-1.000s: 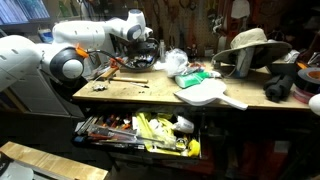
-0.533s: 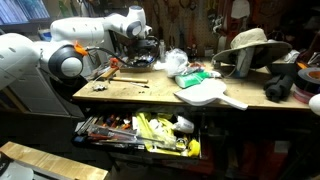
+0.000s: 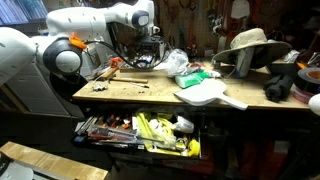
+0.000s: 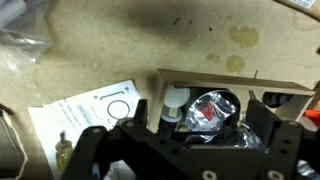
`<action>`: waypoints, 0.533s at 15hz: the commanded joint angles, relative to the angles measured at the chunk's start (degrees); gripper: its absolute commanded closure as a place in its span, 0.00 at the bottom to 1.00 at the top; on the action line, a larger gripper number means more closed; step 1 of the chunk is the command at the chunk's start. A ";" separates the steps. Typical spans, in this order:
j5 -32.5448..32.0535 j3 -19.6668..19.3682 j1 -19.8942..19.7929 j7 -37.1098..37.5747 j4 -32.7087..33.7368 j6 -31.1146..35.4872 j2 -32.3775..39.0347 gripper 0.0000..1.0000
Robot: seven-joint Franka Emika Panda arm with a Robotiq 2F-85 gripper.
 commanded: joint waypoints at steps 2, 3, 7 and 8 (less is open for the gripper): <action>-0.14 -2.25 -0.72 5.25 -0.61 -3.56 -1.75 0.00; -0.06 -2.46 -0.86 6.37 -0.53 -3.78 -2.07 0.00; 0.07 -3.42 -1.01 15.25 -0.84 -5.26 -3.65 0.00; -0.25 -4.00 -0.92 17.76 -1.08 -6.12 -4.04 0.00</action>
